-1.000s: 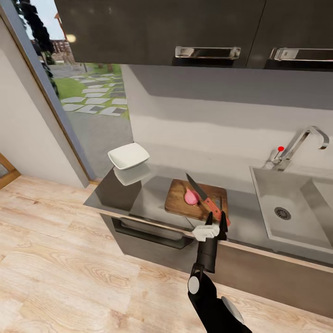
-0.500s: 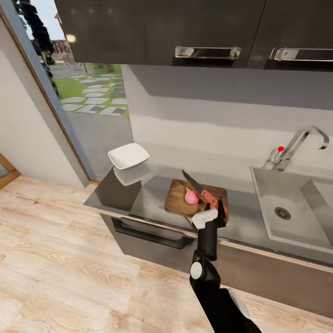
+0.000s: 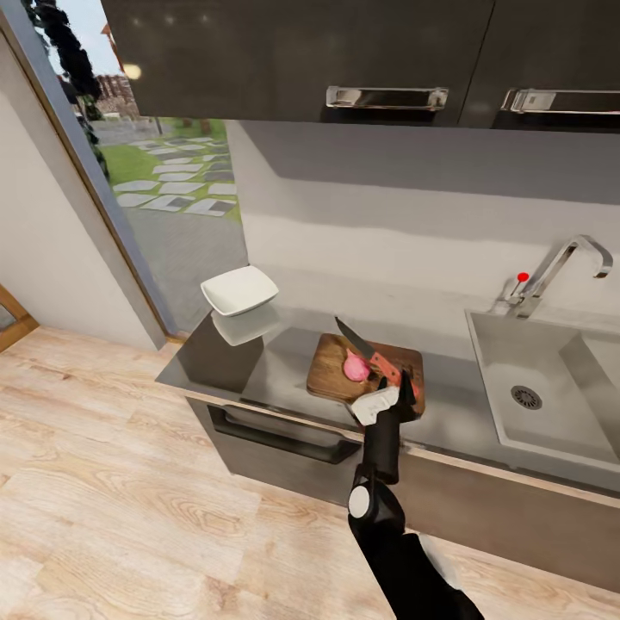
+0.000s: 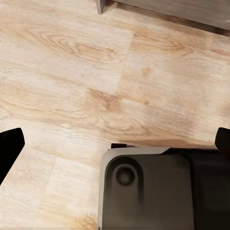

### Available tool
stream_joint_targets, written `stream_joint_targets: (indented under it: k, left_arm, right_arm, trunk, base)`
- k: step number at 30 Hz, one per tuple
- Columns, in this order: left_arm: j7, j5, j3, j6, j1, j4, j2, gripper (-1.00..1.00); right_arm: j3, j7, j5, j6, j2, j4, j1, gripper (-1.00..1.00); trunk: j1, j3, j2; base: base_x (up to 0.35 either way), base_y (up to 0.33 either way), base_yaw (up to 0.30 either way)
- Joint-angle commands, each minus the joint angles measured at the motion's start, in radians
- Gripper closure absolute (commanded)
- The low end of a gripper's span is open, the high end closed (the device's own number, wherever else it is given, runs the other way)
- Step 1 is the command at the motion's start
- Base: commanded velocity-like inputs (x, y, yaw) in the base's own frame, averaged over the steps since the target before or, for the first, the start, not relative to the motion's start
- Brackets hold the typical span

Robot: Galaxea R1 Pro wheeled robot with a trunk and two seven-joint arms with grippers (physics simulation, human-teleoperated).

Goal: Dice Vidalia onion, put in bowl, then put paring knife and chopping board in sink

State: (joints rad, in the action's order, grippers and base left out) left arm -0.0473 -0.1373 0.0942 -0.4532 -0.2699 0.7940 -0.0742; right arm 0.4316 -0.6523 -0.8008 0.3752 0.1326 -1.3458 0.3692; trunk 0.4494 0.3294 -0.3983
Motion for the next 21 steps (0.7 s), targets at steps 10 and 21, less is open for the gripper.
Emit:
stream_joint_targets:
  k: [10, 21]
  left_arm:
    - [-0.002, -0.014, 0.0, -0.005, 0.0, -0.046, -0.003, -1.0]
    - [-0.002, -0.015, -0.001, -0.005, 0.0, -0.069, -0.003, -1.0]
  right_arm:
    - [-0.039, 0.015, -0.006, -0.013, -0.028, 0.005, -0.004, 1.0]
    - [-0.04, 0.015, -0.007, 0.013, -0.034, -0.001, -0.004, 1.0]
  trunk:
    - [0.001, 0.001, -0.002]
    - [0.001, 0.009, -0.002]
  base:
    - [0.0, 0.0, 0.0]
    - [0.0, 0.0, 0.0]
